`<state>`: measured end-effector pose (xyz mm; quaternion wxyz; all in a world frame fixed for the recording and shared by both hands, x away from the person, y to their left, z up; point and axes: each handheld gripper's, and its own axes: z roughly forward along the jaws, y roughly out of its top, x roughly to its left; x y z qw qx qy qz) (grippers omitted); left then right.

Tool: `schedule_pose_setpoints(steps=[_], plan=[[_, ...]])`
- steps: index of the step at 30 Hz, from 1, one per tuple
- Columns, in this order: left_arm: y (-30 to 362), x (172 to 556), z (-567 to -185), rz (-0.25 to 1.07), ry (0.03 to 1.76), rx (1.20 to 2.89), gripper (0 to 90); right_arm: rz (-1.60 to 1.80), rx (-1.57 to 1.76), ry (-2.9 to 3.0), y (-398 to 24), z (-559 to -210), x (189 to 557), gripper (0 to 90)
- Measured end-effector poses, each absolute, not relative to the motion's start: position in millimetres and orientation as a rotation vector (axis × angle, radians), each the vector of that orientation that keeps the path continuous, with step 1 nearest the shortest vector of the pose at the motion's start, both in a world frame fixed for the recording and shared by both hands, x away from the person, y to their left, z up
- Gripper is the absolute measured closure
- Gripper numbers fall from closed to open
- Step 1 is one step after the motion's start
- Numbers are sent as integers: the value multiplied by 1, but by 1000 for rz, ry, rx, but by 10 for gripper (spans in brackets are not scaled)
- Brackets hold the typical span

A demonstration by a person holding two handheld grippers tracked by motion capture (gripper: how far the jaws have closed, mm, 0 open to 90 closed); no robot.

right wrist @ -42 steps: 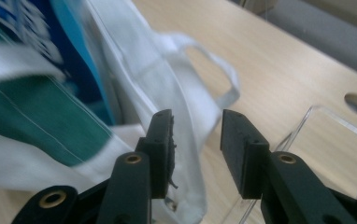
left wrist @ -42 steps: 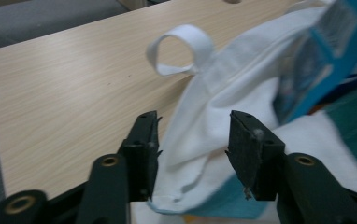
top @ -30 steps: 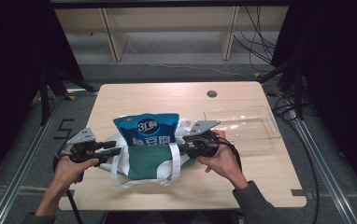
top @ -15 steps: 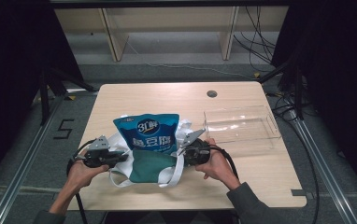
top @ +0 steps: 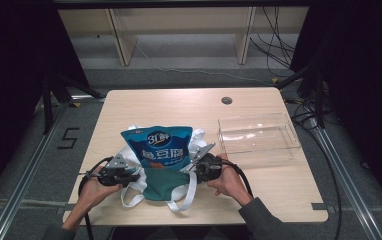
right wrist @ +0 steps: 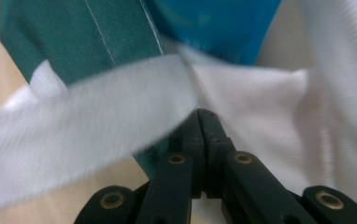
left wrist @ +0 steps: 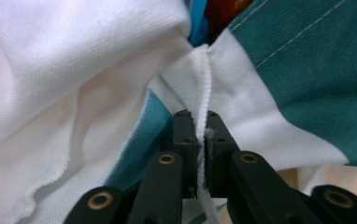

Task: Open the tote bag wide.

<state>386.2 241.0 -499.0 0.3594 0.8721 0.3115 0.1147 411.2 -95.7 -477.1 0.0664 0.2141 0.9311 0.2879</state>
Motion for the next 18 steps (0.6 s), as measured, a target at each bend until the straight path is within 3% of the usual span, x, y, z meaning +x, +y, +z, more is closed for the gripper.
schedule_pose_setpoints(steps=[9, 11, 18], plan=[[268, 387, -449, 405, 780, 2091, 713, 1106, 686, 2541, -128, -415, 411, 813], [270, 392, -444, 450, 815, 2072, 667, 1072, 717, 2505, -132, -410, 416, 760], [288, 401, -435, 303, 844, 1971, 610, 1014, 776, 2456, -124, -420, 432, 727]])
